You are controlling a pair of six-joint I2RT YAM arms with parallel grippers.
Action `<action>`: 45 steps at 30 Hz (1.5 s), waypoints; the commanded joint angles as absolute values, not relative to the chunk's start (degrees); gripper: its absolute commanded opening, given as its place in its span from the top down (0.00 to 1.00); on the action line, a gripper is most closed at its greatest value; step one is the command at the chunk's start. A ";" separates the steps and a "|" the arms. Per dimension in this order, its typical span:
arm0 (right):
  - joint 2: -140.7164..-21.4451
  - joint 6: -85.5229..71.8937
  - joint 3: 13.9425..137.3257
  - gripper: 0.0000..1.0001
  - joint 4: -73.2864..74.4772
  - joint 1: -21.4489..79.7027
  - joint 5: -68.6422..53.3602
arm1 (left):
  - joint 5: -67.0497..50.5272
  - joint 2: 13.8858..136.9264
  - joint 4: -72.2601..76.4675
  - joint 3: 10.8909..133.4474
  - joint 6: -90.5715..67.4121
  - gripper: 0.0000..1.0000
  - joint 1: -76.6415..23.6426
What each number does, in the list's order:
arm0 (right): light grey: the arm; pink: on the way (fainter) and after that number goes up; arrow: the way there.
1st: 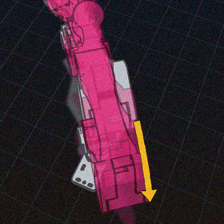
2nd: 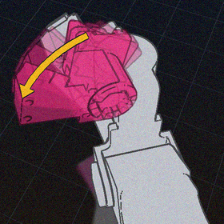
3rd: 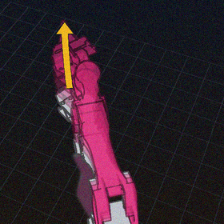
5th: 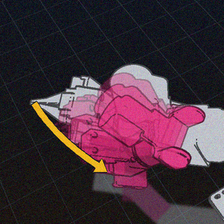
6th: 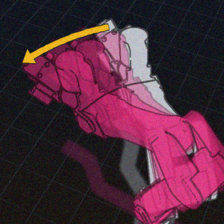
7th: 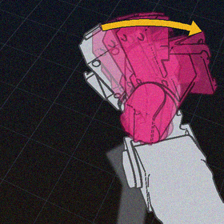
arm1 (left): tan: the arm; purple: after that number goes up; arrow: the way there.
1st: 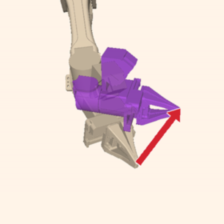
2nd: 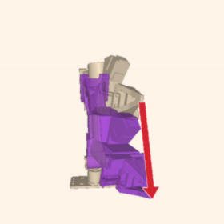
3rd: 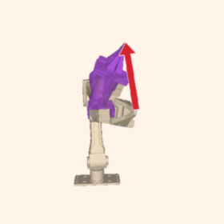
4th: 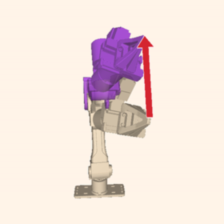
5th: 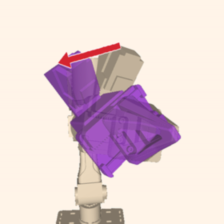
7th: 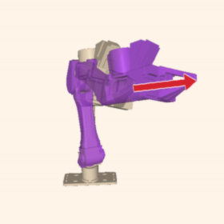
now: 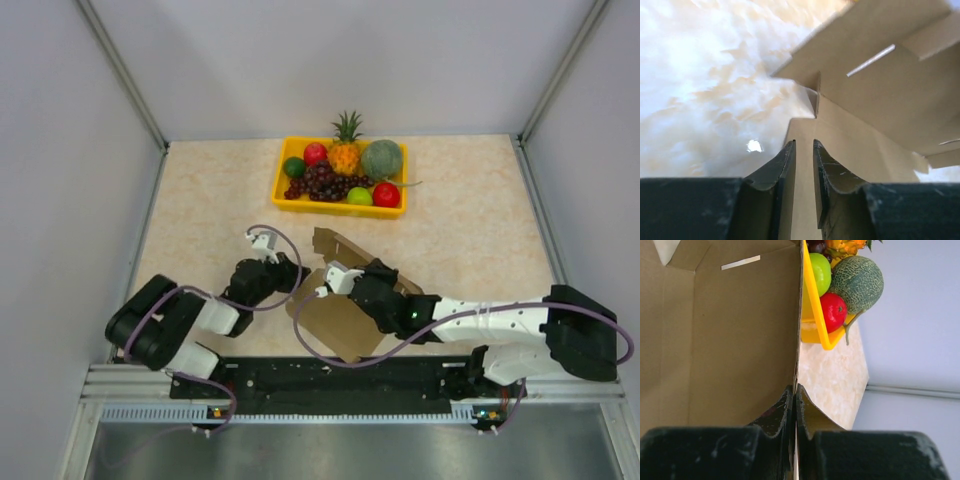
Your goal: Fold the paper box
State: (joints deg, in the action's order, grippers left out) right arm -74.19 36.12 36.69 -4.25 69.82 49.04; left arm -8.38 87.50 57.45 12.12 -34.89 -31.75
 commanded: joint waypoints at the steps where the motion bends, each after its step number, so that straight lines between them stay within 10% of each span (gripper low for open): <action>1: -71.90 37.88 34.11 1.00 -5.53 70.75 47.99 | -12.04 76.40 55.31 10.63 -36.92 0.74 -26.29; 10: -69.88 40.34 32.70 1.00 -6.33 70.75 43.51 | -7.18 75.30 28.31 30.57 -28.40 0.48 -21.80; 21: -69.25 39.11 32.61 1.00 -4.83 70.75 38.76 | -26.26 98.35 30.62 47.65 -22.76 0.73 -19.95; 45: -69.00 36.83 34.45 1.00 -2.73 67.94 34.19 | -41.13 94.13 54.91 30.59 -27.60 0.76 -23.82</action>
State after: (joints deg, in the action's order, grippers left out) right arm -69.01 39.20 33.45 -5.98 68.05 40.27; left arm -38.06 95.48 46.57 31.27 -27.31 -22.28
